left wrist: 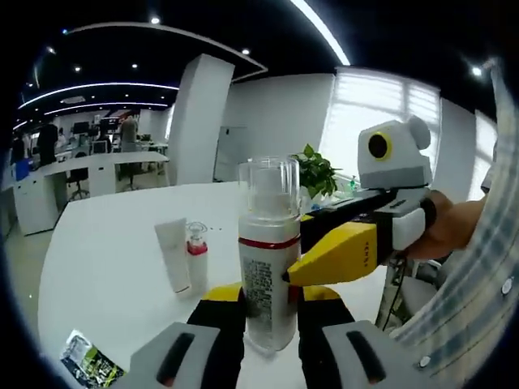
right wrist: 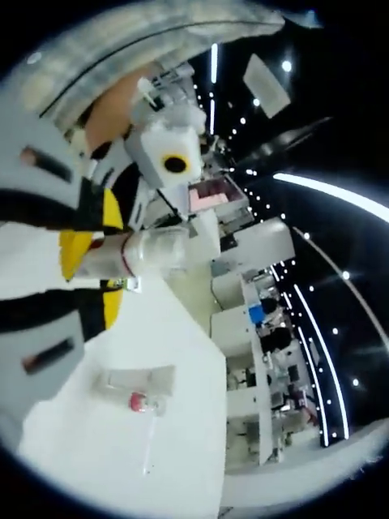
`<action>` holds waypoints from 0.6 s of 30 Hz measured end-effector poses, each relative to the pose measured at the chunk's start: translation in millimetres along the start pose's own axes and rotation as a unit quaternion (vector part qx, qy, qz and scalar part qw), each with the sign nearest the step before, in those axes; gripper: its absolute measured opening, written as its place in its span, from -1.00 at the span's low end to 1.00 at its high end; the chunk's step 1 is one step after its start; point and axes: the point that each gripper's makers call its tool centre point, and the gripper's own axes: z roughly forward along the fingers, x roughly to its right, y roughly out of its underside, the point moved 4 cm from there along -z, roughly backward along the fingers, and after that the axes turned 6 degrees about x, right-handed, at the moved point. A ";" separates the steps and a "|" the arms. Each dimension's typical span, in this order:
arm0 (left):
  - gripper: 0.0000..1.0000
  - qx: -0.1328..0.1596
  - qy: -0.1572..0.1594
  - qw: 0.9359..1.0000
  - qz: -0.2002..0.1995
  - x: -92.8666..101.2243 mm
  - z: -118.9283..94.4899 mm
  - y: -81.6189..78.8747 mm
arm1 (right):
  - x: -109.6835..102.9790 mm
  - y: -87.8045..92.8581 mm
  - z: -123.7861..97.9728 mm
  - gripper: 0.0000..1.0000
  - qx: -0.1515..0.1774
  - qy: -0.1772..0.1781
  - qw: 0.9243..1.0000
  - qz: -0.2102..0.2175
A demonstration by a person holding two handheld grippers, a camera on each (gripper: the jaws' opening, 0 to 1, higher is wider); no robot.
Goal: Arrange the skincare products in the storage area until every visible bottle or jar stands upright without overlapping.
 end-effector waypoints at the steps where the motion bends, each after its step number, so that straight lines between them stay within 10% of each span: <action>1: -0.55 -0.001 0.000 1.000 0.001 1.3 -0.1 0.8 | -1.4 0.5 0.6 -0.52 0.001 0.001 1.000 -0.001; 18: -0.51 -0.004 -0.003 1.000 0.008 8.3 -10.8 16.0 | -7.7 13.9 -0.6 -0.61 -0.018 -0.002 1.000 -0.017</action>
